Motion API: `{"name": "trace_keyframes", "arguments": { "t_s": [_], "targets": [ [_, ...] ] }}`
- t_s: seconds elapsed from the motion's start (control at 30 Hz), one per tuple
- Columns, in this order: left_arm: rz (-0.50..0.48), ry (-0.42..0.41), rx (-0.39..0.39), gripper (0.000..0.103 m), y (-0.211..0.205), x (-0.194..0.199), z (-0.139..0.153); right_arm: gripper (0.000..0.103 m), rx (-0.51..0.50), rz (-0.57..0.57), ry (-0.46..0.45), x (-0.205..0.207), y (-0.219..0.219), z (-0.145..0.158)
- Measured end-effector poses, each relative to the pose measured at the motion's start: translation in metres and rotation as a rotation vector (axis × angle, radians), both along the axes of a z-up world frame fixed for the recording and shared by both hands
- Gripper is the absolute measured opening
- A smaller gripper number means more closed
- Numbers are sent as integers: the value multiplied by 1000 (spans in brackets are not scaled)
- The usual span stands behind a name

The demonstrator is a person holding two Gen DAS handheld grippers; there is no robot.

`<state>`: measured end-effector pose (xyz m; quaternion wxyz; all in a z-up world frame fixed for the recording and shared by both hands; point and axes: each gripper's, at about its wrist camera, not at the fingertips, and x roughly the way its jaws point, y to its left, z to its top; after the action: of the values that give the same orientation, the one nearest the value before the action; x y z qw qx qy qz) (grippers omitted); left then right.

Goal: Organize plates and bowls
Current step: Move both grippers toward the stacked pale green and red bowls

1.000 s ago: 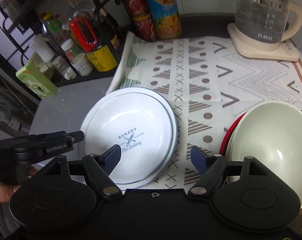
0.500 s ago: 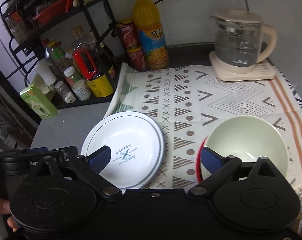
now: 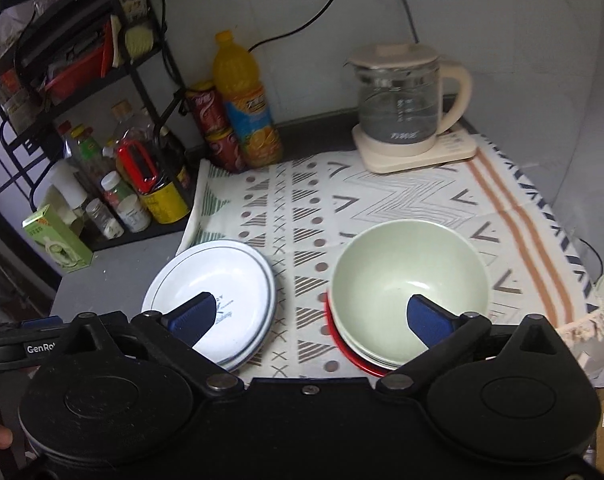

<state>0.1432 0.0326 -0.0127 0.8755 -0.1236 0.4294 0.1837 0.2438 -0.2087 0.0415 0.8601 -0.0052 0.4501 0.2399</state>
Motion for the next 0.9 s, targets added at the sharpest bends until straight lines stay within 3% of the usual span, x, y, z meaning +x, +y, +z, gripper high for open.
{"name": "trace_keyframes", "arguments": {
  "t_s": [0.53, 0.9],
  "targets": [
    [-133, -66, -53, 103, -55, 11, 16, 103, -9, -156, -61, -22, -73, 13],
    [-216, -63, -80, 103, -70, 38, 14, 103, 35, -240, -12, -13, -101, 3]
  ]
}}
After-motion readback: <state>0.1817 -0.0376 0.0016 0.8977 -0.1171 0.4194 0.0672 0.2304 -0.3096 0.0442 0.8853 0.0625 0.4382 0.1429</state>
